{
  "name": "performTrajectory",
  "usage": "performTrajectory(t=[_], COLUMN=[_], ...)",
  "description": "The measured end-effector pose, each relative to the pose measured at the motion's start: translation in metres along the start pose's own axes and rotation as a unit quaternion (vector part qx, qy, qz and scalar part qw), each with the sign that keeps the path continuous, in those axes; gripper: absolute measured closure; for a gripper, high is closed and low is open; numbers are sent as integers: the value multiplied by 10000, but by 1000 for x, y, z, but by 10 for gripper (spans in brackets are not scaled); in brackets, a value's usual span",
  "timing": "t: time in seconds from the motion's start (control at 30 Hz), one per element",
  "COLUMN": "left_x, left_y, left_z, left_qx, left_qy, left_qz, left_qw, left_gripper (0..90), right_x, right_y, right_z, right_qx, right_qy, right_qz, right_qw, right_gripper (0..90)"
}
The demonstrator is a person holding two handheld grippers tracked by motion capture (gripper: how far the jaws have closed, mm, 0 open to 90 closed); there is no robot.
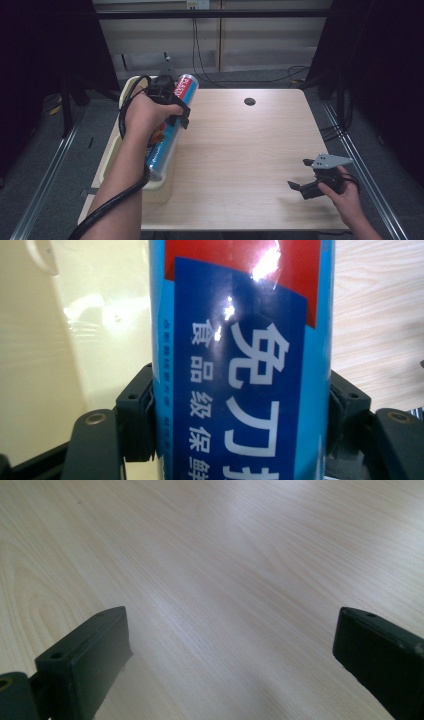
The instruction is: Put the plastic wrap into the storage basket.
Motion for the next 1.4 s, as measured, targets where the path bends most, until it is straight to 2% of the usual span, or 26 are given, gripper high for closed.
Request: performTrajectory(t=[0.47,0.7,0.87,0.93,1.4], left_x=[-12,-16,-17,-17,-25], left_y=[-5,-3,0,2,18], left_z=[33,42,46,48,63], left_qx=[181,253,236,288,355], left_qy=[-108,-177,-220,-224,-364], left_qz=[22,14,0,-7,157], left_qw=[9998,9995,9995,9993,9986], left_gripper=[322,322,321,321,322], right_x=[-1,-1,-1,-1,-1], right_y=[0,0,1,1,1], right_z=[0,0,1,1,1], right_qx=[5,-45,14,12,6], right_qy=[-8,-15,-8,0,-5], right_qz=[2,6,10,8,9], right_qw=[10000,10000,10000,10000,10000], right_gripper=[15,15,15,15,15])
Point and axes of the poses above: each handheld gripper's, and its own axes: y roughly forward along the jaws, x roughly out of its top, z roughly to its left, the point moved 4 cm from there along y, roughly forward along the jaws, and after that the axes turned 12 degrees about x, right-handed, at the moved point
